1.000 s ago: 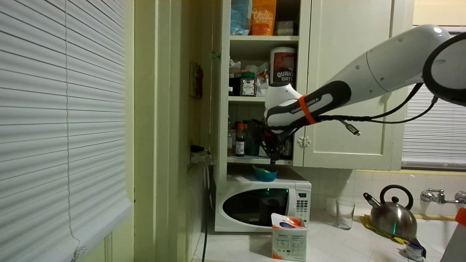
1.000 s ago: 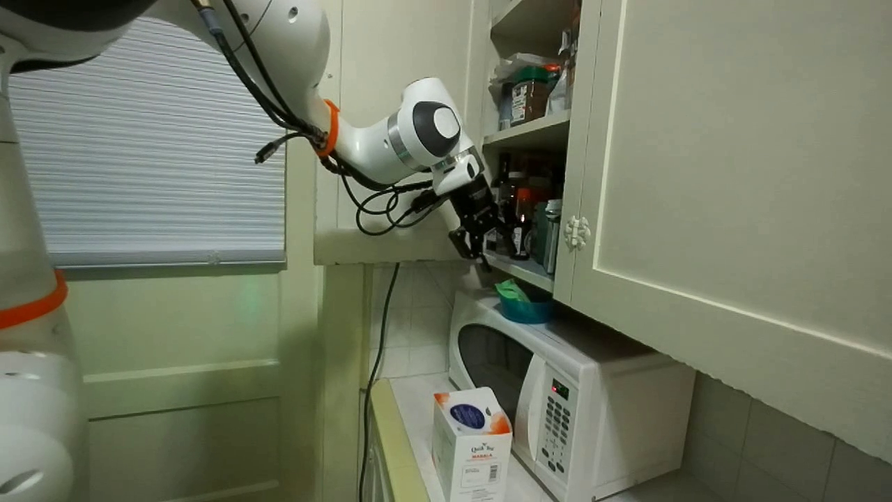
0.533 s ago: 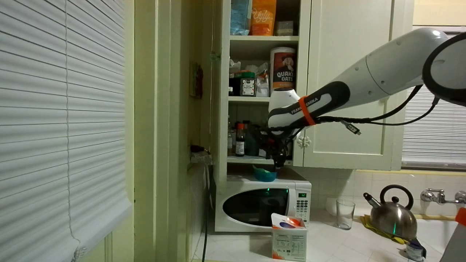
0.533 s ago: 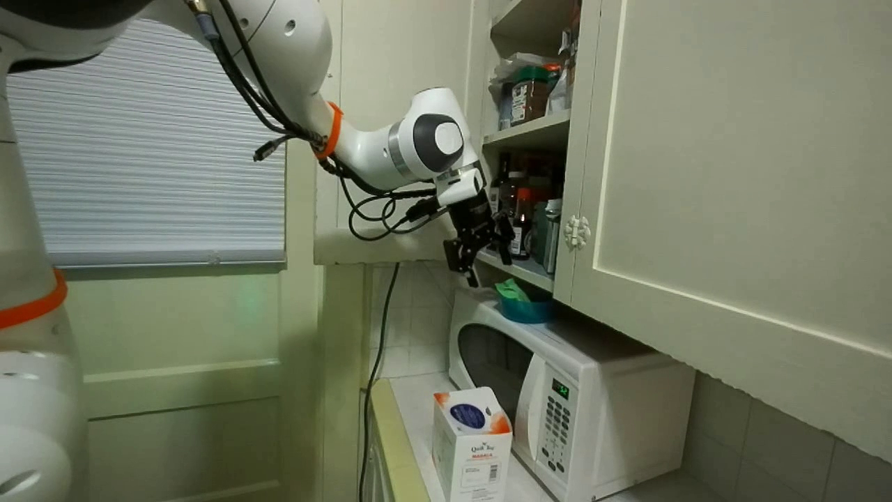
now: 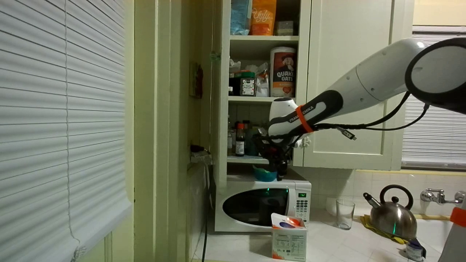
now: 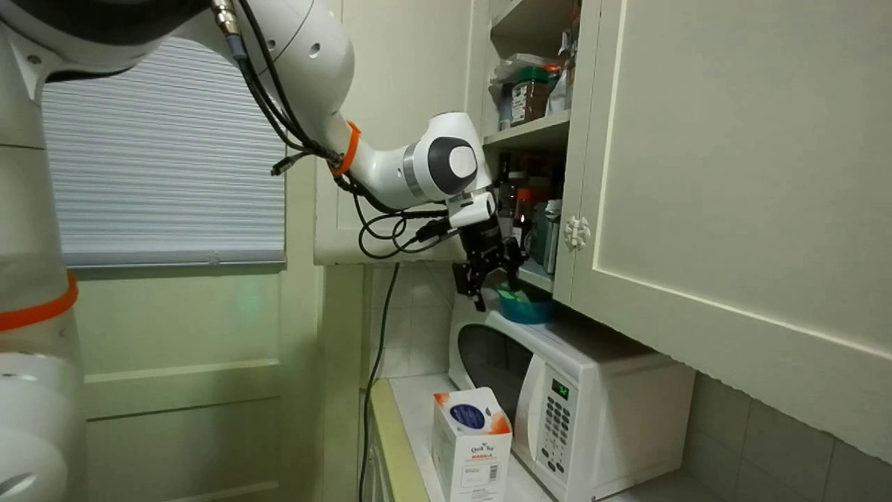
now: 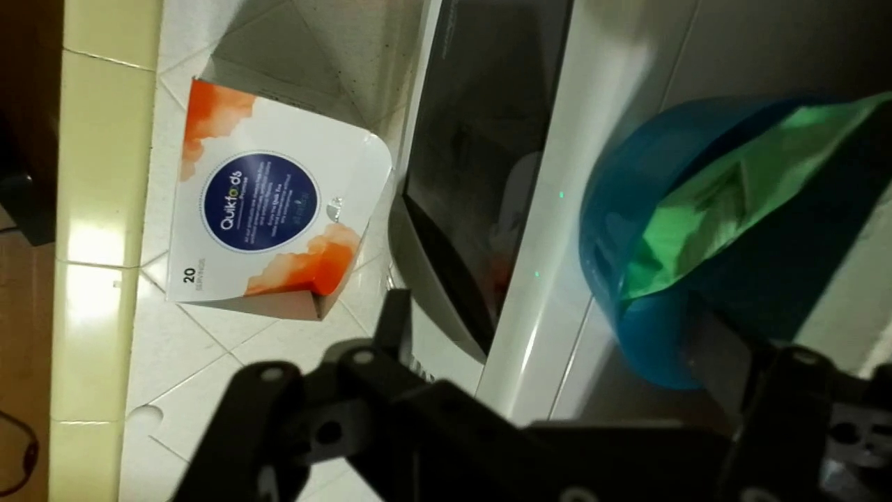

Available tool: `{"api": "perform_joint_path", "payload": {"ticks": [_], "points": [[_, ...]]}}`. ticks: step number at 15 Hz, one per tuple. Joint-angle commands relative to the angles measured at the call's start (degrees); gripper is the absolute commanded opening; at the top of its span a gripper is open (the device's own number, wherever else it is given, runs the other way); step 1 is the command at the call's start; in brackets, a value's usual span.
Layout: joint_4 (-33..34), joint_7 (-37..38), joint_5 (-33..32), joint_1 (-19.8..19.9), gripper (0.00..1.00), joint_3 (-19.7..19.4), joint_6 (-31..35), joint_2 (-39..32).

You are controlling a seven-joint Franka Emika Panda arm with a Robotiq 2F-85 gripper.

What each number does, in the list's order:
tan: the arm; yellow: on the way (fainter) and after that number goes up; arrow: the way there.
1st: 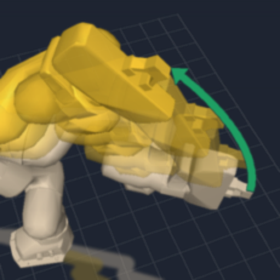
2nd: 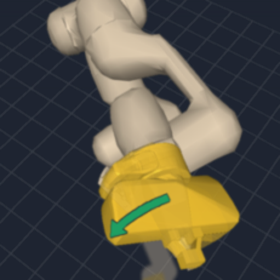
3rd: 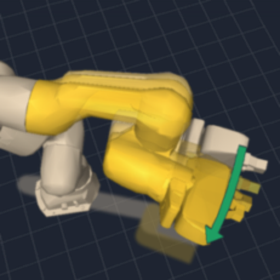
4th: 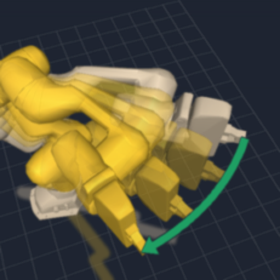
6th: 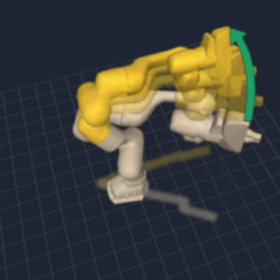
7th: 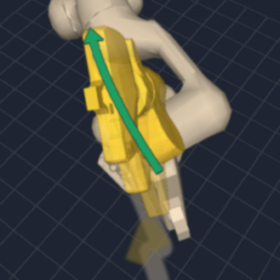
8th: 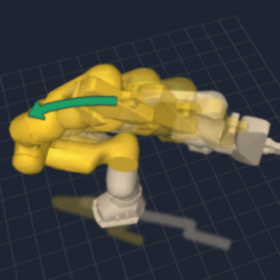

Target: Put the bowl in the top cabinet

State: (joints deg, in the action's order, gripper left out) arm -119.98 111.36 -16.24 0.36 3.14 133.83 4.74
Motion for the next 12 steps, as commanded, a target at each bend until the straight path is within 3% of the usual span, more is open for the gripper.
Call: {"api": "perform_joint_path", "payload": {"ticks": [1, 2, 10, 12], "points": [[0.73, 0.44, 0.71, 0.33, 0.73, -0.61, 1.02, -2.28], [0.91, 0.49, 0.71, 0.22, 0.7, -0.74, 0.9, -2.69], [3.23, 1.2, 0.19, -0.41, 0.06, -0.93, 0.46, -4.0], [3.71, 1.7, -0.25, -0.57, 0.0, -0.78, -0.74, -3.01]]}}
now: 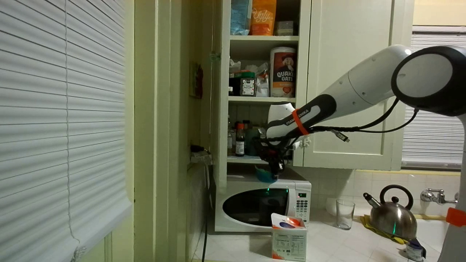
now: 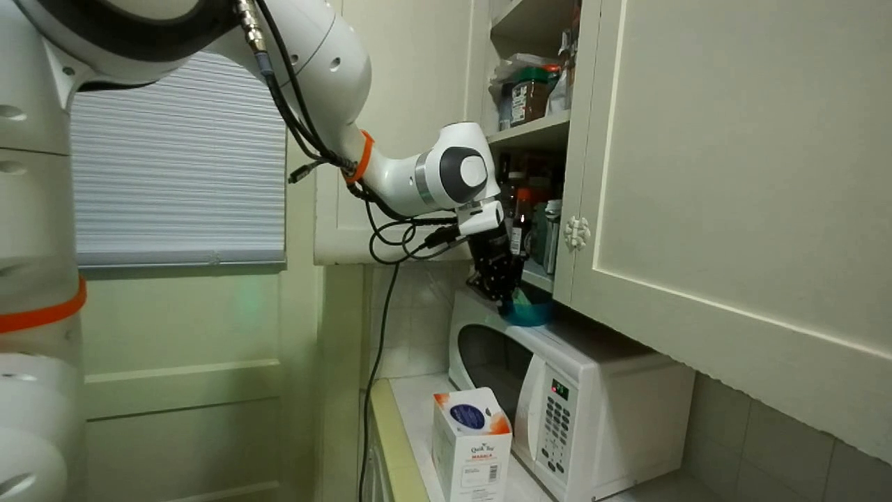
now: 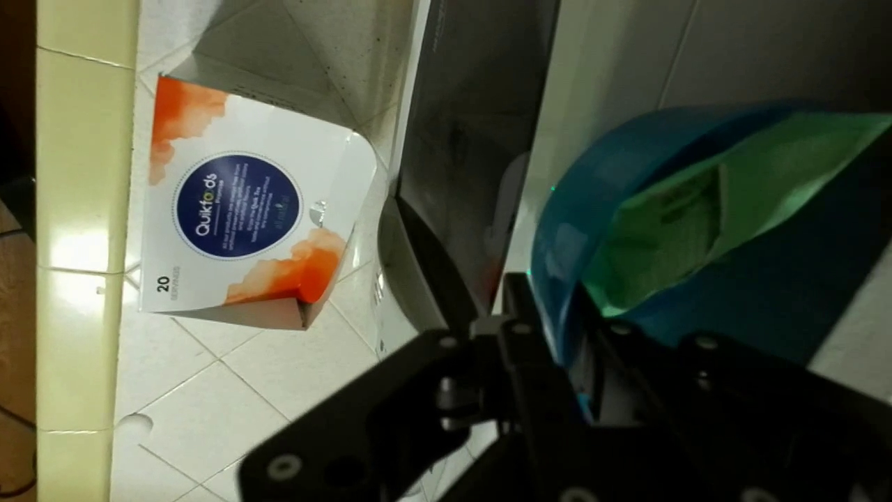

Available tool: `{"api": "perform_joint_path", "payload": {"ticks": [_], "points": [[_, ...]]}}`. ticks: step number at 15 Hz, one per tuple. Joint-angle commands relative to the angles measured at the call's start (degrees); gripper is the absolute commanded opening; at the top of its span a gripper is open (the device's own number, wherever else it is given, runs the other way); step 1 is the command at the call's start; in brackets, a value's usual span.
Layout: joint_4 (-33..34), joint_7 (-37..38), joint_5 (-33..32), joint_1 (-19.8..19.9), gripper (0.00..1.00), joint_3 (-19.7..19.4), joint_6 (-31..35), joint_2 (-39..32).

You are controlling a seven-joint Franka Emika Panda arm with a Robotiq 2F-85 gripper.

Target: Put the bowl in the top cabinet

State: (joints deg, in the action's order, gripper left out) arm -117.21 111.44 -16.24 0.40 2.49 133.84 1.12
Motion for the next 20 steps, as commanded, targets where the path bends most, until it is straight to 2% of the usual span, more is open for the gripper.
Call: {"api": "perform_joint_path", "payload": {"ticks": [1, 3, 9, 11, 13, 14, 20], "points": [[1.02, 1.33, -0.19, -0.73, 0.0, 0.01, -2.01, 1.28], [0.6, -0.88, 0.86, -1.13, 0.01, 0.42, -6.63, 3.29], [-0.14, -21.01, 12.92, -3.73, 0.02, 1.93, -24.61, 12.05], [0.3, -25.37, 12.97, -3.79, 0.01, 2.44, -27.41, 16.01], [1.42, -23.25, 10.13, -2.95, 0.01, 3.82, -24.7, 17.35], [2.54, -22.72, 10.81, -2.83, 0.01, 4.22, -23.89, 16.67], [9.4, -15.34, 9.16, -2.05, 0.01, 6.66, -20.72, 5.72]]}}
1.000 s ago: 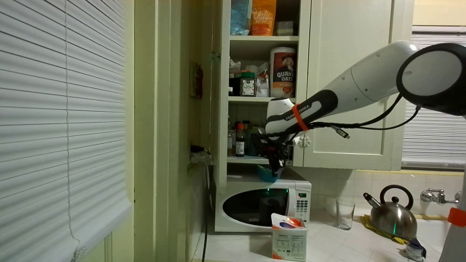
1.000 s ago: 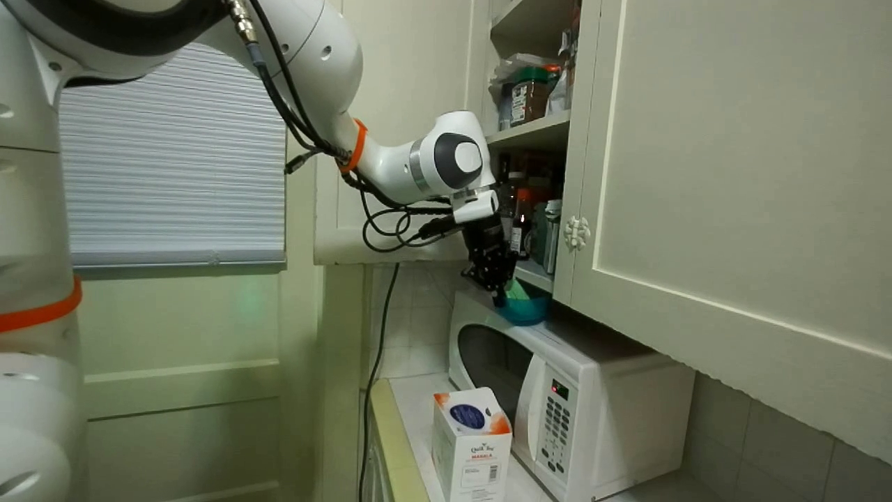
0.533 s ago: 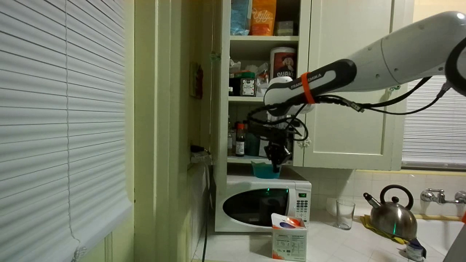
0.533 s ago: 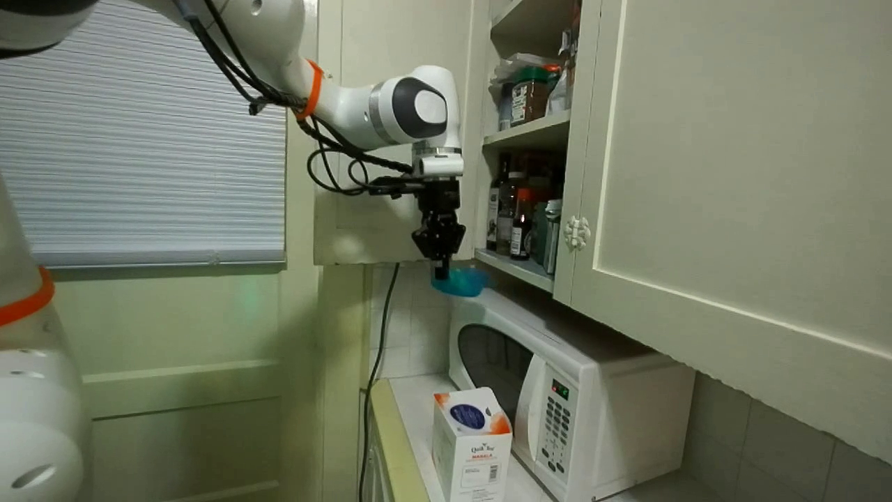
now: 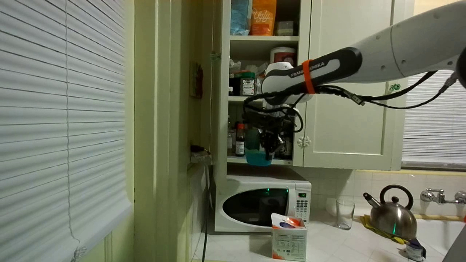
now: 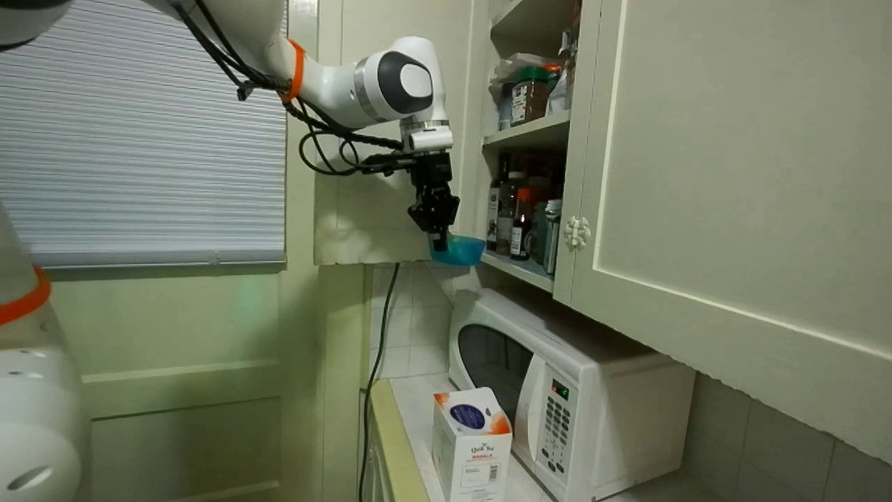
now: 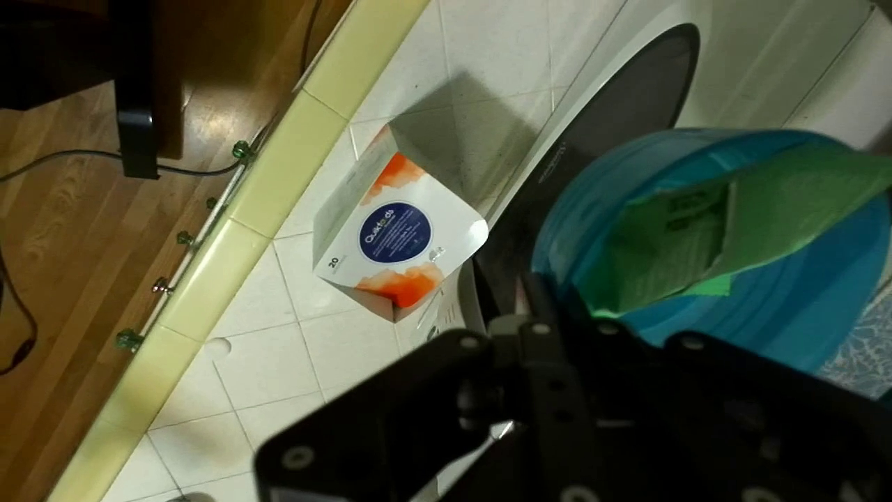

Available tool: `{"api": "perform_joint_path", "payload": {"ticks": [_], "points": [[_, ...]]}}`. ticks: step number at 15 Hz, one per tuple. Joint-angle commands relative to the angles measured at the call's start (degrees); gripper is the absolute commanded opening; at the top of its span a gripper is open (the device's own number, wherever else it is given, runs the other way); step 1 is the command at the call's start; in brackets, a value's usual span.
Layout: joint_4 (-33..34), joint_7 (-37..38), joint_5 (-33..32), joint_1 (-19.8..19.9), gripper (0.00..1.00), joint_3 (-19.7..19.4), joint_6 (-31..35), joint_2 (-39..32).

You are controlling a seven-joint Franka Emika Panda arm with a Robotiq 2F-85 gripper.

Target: Put the bowl in the top cabinet

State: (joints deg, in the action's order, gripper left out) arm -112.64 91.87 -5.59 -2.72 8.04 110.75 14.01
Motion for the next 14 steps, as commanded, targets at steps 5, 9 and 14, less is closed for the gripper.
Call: {"api": "perform_joint_path", "payload": {"ticks": [5, 9, 14], "points": [[10.09, 9.5, -5.17, -0.96, 0.01, 0.7, 6.9, -12.4], [9.68, 7.04, -2.57, -2.99, 0.01, 0.96, 7.12, -10.93], [10.9, 8.11, -3.86, -3.11, 0.04, 0.48, 6.61, -11.31]]}}
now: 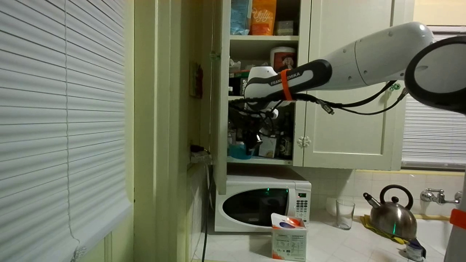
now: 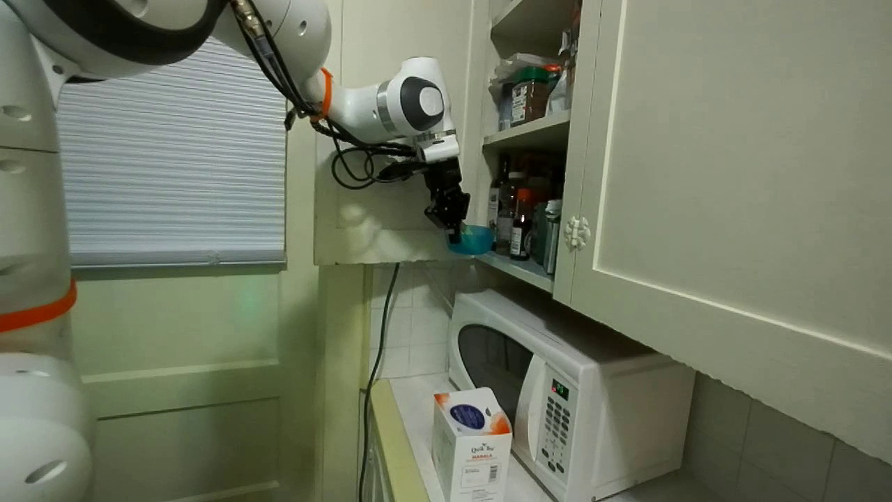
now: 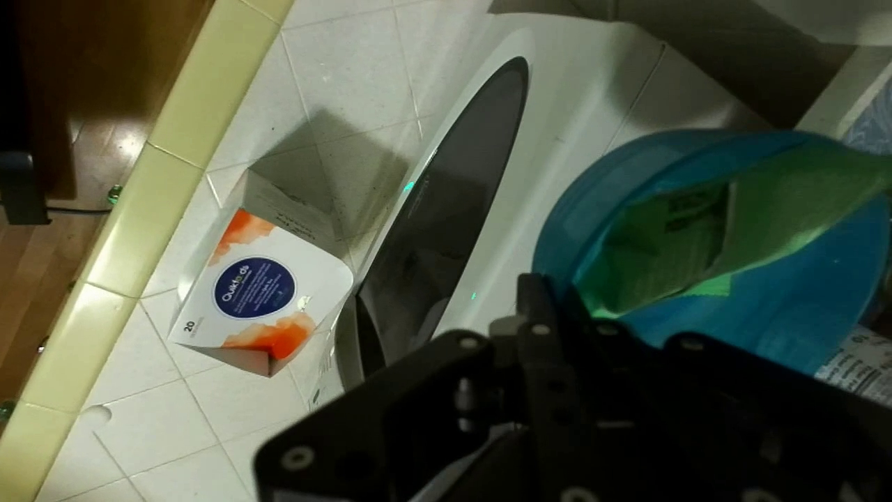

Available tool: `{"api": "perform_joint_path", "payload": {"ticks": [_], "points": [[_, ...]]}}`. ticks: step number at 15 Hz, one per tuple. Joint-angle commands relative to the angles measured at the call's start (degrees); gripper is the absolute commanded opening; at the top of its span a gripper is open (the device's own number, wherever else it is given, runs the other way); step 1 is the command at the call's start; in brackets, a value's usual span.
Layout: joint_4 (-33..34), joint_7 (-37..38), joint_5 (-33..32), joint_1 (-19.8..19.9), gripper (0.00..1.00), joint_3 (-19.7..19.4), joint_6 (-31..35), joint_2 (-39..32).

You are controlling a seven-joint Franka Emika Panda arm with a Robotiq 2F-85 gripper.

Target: Put the bowl in the top cabinet

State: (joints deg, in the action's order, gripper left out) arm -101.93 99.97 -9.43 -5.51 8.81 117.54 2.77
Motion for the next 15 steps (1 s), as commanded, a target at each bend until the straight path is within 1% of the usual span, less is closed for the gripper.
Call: {"api": "perform_joint_path", "payload": {"ticks": [1, 2, 3, 6, 15], "points": [[0.18, -0.06, -0.02, -0.31, 0.04, -0.36, -0.18, -0.12], [0.16, -0.06, -0.02, -0.33, 0.01, -0.36, -0.18, -0.21], [1.07, 1.45, -0.29, -0.31, 0.01, -0.32, 0.04, -1.44], [3.3, 2.12, -0.51, -0.15, 0.01, -0.83, 0.2, -3.69], [10.75, 1.83, -2.62, -0.95, 0.01, -2.58, -2.67, -9.22]]}}
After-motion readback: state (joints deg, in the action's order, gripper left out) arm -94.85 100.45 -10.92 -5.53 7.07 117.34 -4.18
